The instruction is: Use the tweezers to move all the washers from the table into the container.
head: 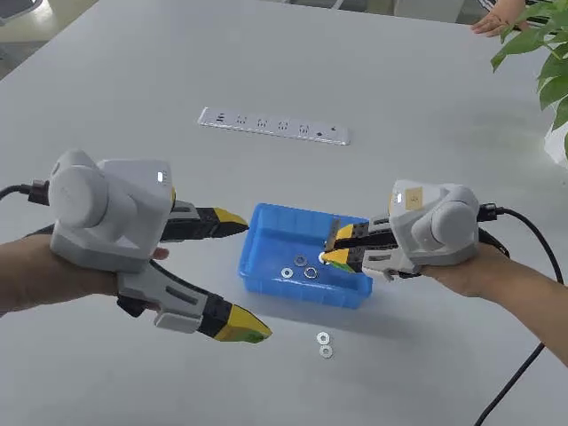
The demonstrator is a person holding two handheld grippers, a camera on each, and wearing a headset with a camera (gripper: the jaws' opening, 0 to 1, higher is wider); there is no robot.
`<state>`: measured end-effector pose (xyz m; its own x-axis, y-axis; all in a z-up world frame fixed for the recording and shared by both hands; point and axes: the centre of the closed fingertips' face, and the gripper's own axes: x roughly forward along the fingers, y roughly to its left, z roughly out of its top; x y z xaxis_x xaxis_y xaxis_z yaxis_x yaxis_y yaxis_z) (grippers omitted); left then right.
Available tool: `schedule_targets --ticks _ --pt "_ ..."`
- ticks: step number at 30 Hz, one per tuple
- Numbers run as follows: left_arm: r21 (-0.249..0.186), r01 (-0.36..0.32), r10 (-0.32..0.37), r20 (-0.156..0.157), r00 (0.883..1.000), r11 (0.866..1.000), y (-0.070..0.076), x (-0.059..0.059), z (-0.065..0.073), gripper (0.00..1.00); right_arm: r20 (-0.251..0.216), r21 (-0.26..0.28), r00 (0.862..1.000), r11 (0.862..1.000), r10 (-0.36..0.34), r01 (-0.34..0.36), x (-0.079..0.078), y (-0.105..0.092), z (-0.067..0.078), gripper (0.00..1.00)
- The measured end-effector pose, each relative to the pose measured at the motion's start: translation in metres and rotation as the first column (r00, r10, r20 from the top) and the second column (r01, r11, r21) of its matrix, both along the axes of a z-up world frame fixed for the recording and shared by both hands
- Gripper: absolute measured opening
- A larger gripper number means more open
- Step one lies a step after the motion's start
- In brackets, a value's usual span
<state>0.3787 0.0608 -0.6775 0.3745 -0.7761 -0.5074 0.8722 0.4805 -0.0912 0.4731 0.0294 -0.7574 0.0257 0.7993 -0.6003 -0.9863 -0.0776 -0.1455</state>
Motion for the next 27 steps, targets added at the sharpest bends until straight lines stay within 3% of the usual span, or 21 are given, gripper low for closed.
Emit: schedule_targets --ticks 8,17,27 --pt "0.001 -0.001 0.001 0.008 1.0 1.0 -0.002 0.012 0.001 0.81 -0.022 -0.003 1.0 1.0 -0.009 0.009 0.0 -0.002 -0.005 0.08" --pt "0.012 0.031 -0.032 0.032 0.999 0.999 -0.012 0.031 0.003 0.68 -0.026 -0.006 1.0 1.0 -0.01 0.01 0.0 -0.002 -0.005 0.09" --pt "0.036 0.073 -0.075 0.039 0.996 0.997 -0.023 0.048 -0.004 0.56 -0.019 -0.012 1.0 1.0 0.005 -0.005 -0.001 -0.001 -0.005 0.09"
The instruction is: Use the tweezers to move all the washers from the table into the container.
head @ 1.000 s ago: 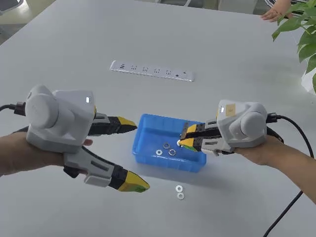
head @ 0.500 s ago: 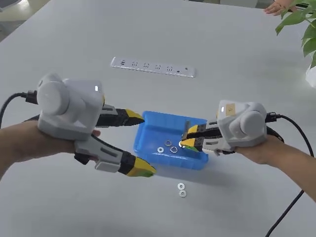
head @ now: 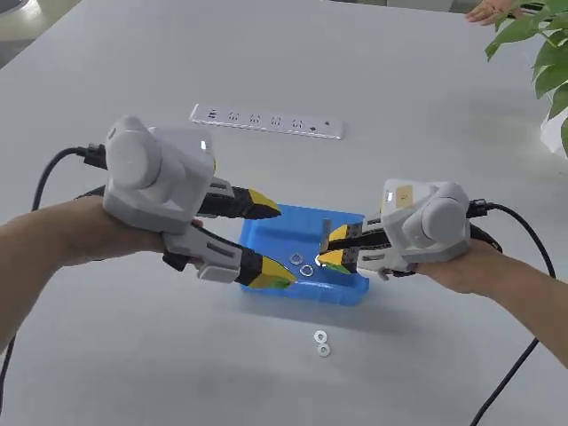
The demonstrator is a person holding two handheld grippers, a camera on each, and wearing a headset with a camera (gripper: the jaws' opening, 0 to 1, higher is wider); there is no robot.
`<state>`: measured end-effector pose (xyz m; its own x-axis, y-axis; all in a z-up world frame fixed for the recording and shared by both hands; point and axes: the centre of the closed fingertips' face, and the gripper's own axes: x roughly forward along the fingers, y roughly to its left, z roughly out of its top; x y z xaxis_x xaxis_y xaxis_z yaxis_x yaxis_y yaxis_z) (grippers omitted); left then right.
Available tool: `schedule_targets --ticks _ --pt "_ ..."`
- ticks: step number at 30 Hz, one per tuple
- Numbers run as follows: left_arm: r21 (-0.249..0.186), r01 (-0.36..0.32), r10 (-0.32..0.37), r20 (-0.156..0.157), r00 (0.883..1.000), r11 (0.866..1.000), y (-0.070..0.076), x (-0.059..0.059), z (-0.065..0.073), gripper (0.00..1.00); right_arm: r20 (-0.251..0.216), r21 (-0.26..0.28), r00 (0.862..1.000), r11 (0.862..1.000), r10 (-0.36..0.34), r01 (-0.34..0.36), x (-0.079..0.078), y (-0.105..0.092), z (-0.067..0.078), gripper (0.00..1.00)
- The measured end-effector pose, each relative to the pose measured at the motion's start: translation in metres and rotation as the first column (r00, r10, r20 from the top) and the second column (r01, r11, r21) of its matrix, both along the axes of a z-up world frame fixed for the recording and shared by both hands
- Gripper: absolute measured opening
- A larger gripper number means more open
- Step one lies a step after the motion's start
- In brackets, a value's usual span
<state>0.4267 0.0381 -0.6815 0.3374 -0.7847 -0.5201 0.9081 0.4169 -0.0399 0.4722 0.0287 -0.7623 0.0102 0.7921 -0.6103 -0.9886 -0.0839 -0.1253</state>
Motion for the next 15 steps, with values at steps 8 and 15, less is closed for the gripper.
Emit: schedule_targets --ticks 8,15 --pt "0.009 0.031 -0.031 0.013 0.999 0.999 -0.013 0.015 -0.005 0.41 0.008 -0.003 1.0 1.0 0.01 -0.01 -0.001 0.0 0.0 0.09" --pt "0.011 0.065 -0.065 0.023 0.998 0.998 -0.024 0.023 -0.008 0.29 0.01 -0.006 1.0 1.0 0.024 -0.024 -0.002 -0.001 -0.001 0.09"
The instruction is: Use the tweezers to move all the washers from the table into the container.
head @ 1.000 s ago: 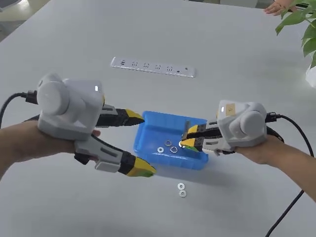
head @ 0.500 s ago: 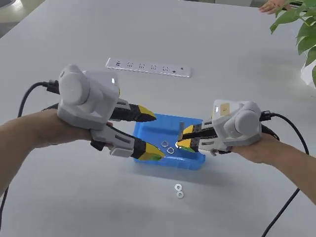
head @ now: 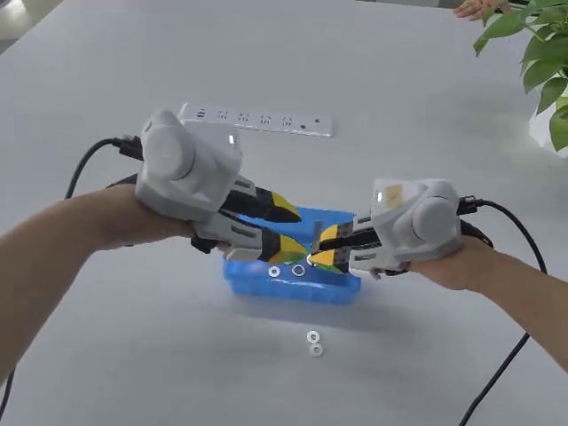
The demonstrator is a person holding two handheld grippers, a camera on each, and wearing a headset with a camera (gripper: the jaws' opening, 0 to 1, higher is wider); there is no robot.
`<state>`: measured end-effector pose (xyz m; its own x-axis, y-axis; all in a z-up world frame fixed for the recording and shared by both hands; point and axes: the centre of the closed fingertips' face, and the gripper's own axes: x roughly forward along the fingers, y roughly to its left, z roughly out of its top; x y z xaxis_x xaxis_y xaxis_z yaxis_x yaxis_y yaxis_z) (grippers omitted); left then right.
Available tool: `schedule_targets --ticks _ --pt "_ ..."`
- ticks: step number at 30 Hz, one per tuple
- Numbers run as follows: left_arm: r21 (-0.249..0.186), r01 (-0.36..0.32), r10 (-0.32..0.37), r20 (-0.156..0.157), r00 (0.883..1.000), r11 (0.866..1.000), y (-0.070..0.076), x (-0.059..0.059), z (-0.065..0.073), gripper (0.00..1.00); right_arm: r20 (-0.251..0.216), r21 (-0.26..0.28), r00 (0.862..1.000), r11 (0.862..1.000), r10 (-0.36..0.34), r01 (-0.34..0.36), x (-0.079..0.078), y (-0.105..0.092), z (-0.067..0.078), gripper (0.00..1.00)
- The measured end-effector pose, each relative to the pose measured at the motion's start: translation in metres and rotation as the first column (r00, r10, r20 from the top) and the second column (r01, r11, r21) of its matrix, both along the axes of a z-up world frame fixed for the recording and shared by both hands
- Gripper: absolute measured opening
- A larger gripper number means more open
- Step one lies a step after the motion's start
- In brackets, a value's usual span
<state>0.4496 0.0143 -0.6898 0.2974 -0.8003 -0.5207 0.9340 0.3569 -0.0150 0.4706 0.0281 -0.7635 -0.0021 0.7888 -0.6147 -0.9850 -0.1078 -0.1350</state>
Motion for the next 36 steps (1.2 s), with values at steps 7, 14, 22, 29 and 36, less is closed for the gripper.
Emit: schedule_targets --ticks 7,14,22,29,36 --pt "0.005 0.035 -0.035 0.012 0.999 0.999 -0.01 0.005 -0.003 0.23 -0.003 0.002 1.0 1.0 0.01 -0.01 -0.001 0.0 0.0 0.09" --pt "0.016 0.071 -0.071 0.023 0.997 0.997 -0.017 0.008 -0.005 0.13 -0.003 0.003 1.0 1.0 0.021 -0.021 -0.001 0.0 0.0 0.09" --pt "0.022 0.101 -0.102 0.032 0.994 0.995 -0.02 0.009 -0.005 0.07 0.009 -0.007 0.999 0.999 0.035 -0.035 -0.003 0.0 -0.002 0.1" --pt "0.031 0.104 -0.105 0.04 0.994 0.994 -0.02 0.012 -0.004 0.06 0.003 -0.014 1.0 1.0 0.02 -0.02 -0.002 -0.002 -0.002 0.12" --pt "0.042 0.091 -0.093 0.044 0.995 0.995 -0.019 0.017 -0.004 0.06 0.002 -0.01 1.0 1.0 0.001 -0.001 -0.002 -0.009 0.003 0.16"
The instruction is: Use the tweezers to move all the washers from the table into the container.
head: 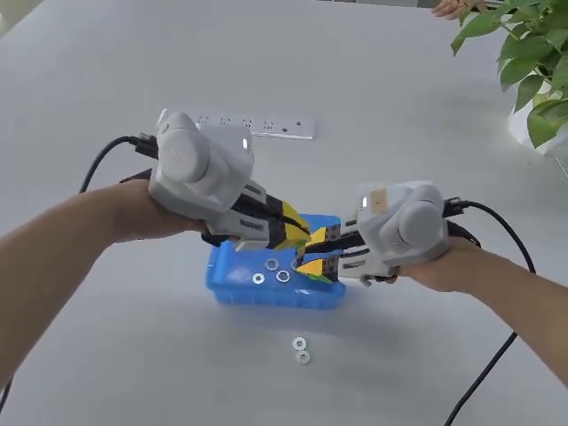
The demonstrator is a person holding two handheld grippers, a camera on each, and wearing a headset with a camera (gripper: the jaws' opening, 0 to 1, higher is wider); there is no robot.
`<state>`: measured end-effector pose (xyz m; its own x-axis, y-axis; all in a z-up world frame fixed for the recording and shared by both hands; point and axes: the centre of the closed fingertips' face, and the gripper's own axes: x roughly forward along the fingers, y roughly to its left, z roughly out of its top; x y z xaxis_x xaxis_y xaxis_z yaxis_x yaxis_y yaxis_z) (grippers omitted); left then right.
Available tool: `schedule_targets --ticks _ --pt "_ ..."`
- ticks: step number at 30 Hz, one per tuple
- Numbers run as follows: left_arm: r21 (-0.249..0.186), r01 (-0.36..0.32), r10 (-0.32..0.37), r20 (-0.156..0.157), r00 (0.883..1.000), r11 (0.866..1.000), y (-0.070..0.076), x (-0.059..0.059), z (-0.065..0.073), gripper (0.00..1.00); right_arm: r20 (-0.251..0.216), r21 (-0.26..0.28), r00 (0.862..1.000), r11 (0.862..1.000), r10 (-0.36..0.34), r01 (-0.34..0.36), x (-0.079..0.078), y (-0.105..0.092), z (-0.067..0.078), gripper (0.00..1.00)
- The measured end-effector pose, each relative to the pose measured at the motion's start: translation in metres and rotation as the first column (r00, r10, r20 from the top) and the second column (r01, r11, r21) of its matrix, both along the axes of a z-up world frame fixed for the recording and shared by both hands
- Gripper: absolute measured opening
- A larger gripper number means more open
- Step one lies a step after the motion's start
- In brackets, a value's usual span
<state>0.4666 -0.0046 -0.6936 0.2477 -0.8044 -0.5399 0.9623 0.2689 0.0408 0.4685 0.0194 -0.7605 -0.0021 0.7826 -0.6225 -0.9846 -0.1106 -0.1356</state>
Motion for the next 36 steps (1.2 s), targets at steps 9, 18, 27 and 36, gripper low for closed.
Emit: schedule_targets --ticks 9,18,27,36 --pt "0.001 -0.011 0.011 -0.012 1.0 1.0 0.0 0.001 0.0 0.05 0.006 0.021 0.998 0.998 -0.056 0.056 0.0 -0.012 0.013 0.21" --pt "0.012 0.001 0.0 -0.011 1.0 1.0 -0.003 -0.002 0.001 0.05 -0.012 0.043 0.99 0.989 -0.139 0.14 -0.004 -0.031 0.025 0.27" --pt "0.022 0.001 -0.001 0.001 1.0 1.0 -0.001 -0.005 0.006 0.05 -0.023 0.044 0.978 0.977 -0.209 0.21 -0.01 -0.047 0.031 0.34" --pt "0.02 -0.006 0.006 0.013 1.0 1.0 0.002 -0.01 0.02 0.05 -0.024 0.04 0.967 0.967 -0.252 0.253 -0.019 -0.061 0.035 0.38"
